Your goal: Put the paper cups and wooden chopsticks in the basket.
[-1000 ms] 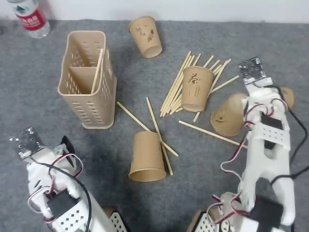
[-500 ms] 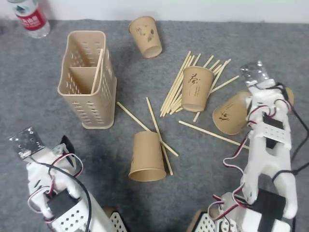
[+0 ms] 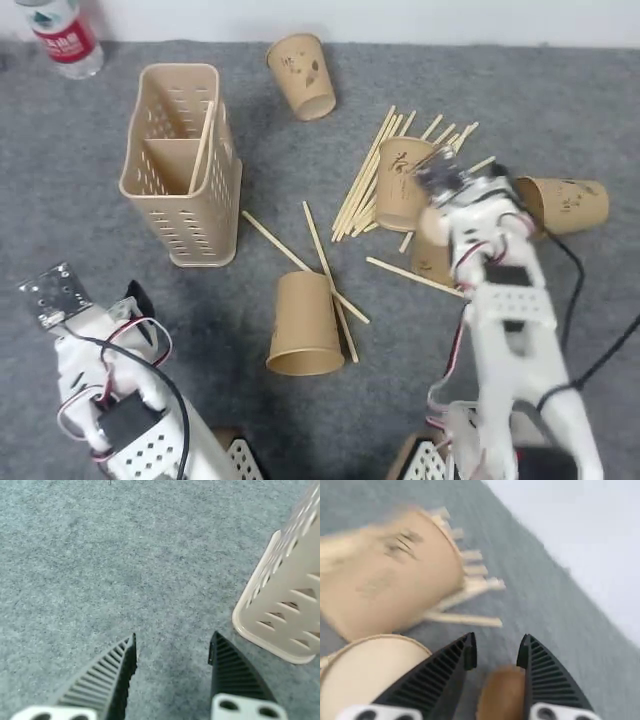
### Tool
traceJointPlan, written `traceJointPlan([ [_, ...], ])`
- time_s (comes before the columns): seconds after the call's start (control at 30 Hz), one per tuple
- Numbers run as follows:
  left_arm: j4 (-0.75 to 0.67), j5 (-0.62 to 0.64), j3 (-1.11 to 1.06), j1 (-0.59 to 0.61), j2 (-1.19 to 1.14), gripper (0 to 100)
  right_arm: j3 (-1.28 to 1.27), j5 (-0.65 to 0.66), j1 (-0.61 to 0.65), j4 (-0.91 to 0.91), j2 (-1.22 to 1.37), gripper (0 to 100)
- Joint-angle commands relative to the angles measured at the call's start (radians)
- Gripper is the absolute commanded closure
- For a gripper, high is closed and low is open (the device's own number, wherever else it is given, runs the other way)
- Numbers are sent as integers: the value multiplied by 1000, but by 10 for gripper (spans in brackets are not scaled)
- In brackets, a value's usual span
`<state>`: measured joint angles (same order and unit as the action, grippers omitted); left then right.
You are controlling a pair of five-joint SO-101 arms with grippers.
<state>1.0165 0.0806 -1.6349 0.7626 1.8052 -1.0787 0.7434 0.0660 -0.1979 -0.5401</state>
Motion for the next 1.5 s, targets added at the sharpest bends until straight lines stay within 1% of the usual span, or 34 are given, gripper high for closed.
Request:
traceJointPlan([
  [0.0,-23,-14,4,-8,17,776,-64,-3,94,-133,-166,810],
  [0.1,-23,-14,4,-8,17,776,-60,-68,79,-189,-358,809],
  [0.23,-23,-14,4,-8,17,776,-60,-101,-18,-199,-552,809],
  [0.37,-23,-14,4,-8,17,776,-58,-112,-119,-191,-595,808],
  [0.47,-21,-14,4,-8,17,776,-61,-114,-153,-189,-575,808],
  [0.6,-21,-14,2,-8,17,776,-64,-114,-170,-162,-478,808],
  [0.87,-21,-14,2,-8,17,776,-14,-106,-259,76,-54,808],
  [1.0,-21,-14,2,-8,17,776,107,-107,-302,82,162,808],
  [1.1,-21,-14,2,-8,17,776,181,-107,-325,82,278,808],
  [1.23,-23,-14,2,-8,17,776,230,-106,-340,90,351,808],
  [1.47,-23,-14,2,-9,17,776,232,-95,-354,156,363,809],
])
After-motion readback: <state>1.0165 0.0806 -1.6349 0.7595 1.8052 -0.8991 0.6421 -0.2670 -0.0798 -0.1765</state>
